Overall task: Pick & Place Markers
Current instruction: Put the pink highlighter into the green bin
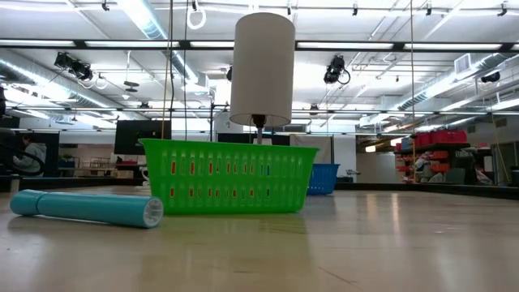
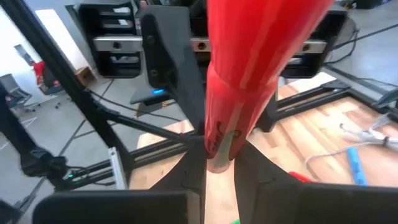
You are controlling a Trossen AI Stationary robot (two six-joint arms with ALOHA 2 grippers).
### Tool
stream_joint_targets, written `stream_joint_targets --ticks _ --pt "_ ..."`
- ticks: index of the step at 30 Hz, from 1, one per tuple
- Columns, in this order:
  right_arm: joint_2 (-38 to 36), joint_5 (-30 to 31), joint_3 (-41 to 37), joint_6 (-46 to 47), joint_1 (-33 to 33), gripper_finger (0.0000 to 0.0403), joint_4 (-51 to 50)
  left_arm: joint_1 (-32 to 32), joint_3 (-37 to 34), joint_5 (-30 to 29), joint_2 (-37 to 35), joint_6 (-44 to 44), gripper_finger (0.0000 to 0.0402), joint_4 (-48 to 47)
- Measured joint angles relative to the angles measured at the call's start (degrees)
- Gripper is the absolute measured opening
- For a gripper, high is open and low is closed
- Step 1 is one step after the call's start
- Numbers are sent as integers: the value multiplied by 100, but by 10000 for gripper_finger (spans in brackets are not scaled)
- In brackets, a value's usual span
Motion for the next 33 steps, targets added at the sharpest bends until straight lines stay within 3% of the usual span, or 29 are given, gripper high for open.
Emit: stream_joint_targets --ticks 15,25,33 --pt "192 -30 -7 17 -28 40 162 -203 0 151 -4 -30 151 16" --pt "238 8 -7 23 -31 40 377 -232 0 -109 -10 -50 150 -30" --pt "238 -47 -7 155 -33 40 295 -232 0 -185 -10 -42 89 -30"
